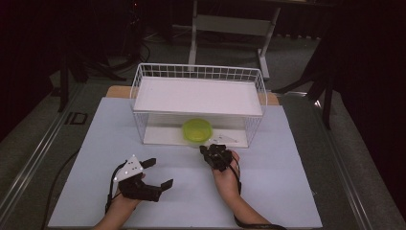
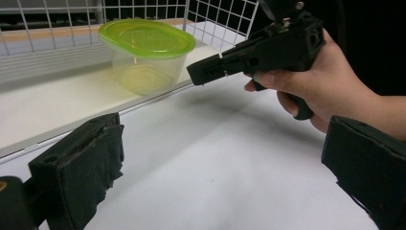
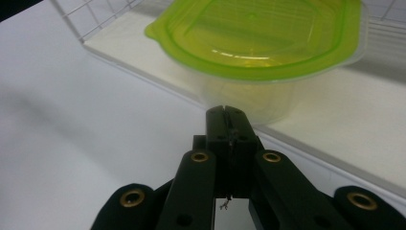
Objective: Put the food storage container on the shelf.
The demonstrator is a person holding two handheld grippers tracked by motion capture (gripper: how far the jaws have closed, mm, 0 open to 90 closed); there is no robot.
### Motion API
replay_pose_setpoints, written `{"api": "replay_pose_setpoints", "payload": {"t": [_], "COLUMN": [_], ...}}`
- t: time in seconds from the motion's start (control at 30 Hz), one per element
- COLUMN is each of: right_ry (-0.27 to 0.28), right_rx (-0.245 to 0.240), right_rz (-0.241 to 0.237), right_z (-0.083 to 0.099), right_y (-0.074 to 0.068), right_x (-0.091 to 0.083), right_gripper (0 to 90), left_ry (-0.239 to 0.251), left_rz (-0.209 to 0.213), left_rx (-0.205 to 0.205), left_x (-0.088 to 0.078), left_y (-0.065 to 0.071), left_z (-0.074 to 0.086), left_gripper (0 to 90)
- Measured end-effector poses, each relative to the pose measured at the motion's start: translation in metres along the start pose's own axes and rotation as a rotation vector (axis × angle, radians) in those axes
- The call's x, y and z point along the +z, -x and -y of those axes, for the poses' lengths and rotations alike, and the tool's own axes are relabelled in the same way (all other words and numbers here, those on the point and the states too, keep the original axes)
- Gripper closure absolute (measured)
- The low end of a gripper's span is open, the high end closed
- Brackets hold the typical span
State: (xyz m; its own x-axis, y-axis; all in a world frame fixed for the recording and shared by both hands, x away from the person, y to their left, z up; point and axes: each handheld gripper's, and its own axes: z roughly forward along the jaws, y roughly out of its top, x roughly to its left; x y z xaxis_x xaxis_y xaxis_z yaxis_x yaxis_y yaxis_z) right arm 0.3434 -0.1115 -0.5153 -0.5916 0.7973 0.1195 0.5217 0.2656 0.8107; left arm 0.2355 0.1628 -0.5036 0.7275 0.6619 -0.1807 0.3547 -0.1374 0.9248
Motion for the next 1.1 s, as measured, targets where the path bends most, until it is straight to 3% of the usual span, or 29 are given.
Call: {"api": "replay_pose_setpoints", "payload": {"t": [0.33,0.67,0.9,1.1], "right_ry": [-0.005,-0.010,-0.007,-0.008], "right_rx": [0.028,0.022,0.043,0.036], "right_rz": [0.028,0.017,0.018,0.044], "right_z": [-0.007,-0.004,-0.010,-0.016], "right_y": [0.007,0.001,0.001,0.003], "right_x": [0.014,0.018,0.027,0.038], "right_gripper": [89.7,89.7,89.7,89.6], "left_ry": [-0.011,0.001,0.004,0.013], "left_rz": [0.001,-0.002,0.000,0.004], "left_rx": [-0.004,-0.003,-0.004,-0.015], "left_x": [0.003,0.002,0.003,0.005], "left_y": [-0.004,-0.004,-0.004,-0.004], "left_z": [0.002,0.001,0.001,0.000], "left_gripper": [1.7,1.7,1.7,1.7]}}
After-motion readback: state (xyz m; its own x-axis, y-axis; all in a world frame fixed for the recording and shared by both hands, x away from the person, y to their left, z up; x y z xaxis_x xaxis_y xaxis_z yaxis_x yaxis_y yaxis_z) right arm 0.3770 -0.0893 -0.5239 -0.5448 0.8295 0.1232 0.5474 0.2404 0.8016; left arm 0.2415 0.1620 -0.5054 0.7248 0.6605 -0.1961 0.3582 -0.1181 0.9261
